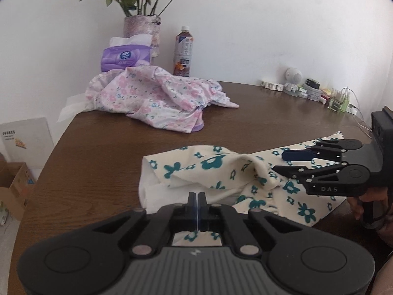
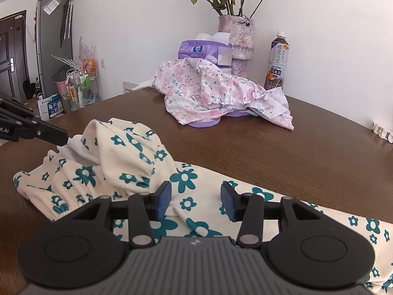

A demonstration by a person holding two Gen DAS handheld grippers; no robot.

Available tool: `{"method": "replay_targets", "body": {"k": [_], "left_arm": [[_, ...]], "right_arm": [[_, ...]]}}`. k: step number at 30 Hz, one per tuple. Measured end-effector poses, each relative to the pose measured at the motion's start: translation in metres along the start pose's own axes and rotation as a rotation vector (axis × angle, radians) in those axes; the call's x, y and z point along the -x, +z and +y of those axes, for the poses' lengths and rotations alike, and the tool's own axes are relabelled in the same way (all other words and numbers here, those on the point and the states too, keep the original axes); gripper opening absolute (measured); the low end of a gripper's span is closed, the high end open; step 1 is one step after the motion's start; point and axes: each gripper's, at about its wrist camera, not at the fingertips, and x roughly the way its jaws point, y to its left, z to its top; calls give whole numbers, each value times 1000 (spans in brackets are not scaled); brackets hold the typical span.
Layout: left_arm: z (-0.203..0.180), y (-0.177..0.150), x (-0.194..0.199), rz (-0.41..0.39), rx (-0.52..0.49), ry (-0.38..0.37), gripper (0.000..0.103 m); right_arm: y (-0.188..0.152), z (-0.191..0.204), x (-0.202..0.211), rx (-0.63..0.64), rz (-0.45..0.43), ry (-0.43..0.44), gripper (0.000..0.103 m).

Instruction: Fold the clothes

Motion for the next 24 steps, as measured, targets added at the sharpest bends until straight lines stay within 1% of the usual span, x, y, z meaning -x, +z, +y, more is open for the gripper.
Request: {"method": "replay_targets", "body": {"k": [1,2,3,5,6,8,9,11,12,13,14,15,16,19,22,24], "left_arm": [[0,1,3,-17,1,9,3],[0,1,7,-35,2,19,9],[-3,5,12,-73,-21,19,14],[-12,17,17,-131,-65,12,41],[-19,23,15,-154,-86,14,44],[-36,36,4,-174,-143,2,44],[-45,41,-4,-168,-171,-11,44],[-61,46,-24,-134,-227,-31,43],[-66,44,-32,-109,-263,-29,42],[-72,43,-40,-85,-299,-27,37],[-76,38,-45,-65,-341,-16,19],[-78,33,-48,-43,-367,-5,11],[-76,27,-49,-24,-377,0,7],[-71,11,-45,1,-390,8,3],[-69,-2,-41,13,-402,20,3],[-65,-7,-42,25,-391,24,3]], "right_arm": [[0,0,0,0,1,0,45],[0,0,0,1,1,0,45],[0,1,0,2,2,0,45],[0,1,-1,6,2,0,45],[0,2,-1,8,2,0,45],[0,3,0,13,1,-1,45],[0,3,0,15,0,-1,45],[0,3,0,16,0,0,45],[0,3,0,16,1,1,45],[-1,3,1,16,0,4,45],[-1,3,2,17,-1,6,45],[-1,2,2,17,-1,10,46],[-2,2,2,16,-1,11,47],[-2,2,2,15,2,18,48],[-2,2,2,21,2,21,48],[-2,3,2,28,1,20,48]]}}
